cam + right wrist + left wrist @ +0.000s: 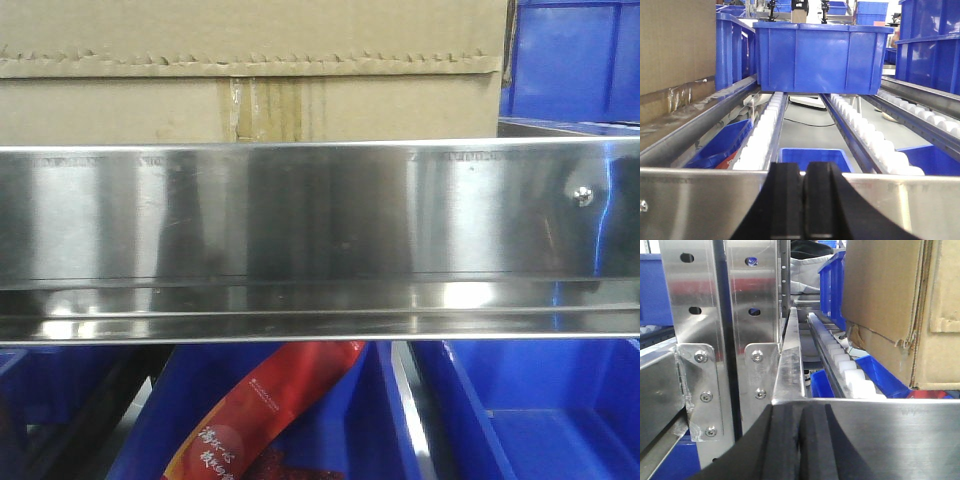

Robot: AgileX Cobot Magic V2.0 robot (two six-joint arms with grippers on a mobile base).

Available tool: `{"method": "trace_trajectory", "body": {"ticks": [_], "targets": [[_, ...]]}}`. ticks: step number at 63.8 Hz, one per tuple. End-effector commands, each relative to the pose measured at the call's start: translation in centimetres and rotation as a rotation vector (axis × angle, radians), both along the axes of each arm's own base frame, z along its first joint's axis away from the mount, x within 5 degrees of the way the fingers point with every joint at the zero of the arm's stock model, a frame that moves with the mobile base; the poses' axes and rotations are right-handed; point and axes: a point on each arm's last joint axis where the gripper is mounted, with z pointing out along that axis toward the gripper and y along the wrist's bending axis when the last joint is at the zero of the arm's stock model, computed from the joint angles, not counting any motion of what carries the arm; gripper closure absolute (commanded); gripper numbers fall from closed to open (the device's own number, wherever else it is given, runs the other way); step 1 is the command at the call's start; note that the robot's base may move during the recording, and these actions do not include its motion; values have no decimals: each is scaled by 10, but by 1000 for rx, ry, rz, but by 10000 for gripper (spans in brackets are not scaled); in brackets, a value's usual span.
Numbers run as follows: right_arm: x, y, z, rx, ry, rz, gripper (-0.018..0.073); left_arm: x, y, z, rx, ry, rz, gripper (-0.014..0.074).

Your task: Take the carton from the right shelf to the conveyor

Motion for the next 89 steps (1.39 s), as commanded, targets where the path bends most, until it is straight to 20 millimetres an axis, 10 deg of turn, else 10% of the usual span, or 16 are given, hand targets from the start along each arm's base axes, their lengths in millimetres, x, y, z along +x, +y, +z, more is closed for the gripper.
{"method": "trace_trajectory", "body": {"ticks": [1, 76, 89], "targets": [[0, 0, 3, -4, -34, -2, 628, 0, 0, 3, 5, -27, 1, 582], [-1, -1, 11, 31, -123, -8, 628, -3, 0, 22, 1, -234, -1, 582], [-14, 0, 60, 40, -141, 12, 628, -9, -1, 51, 21, -286, 0, 582]]}}
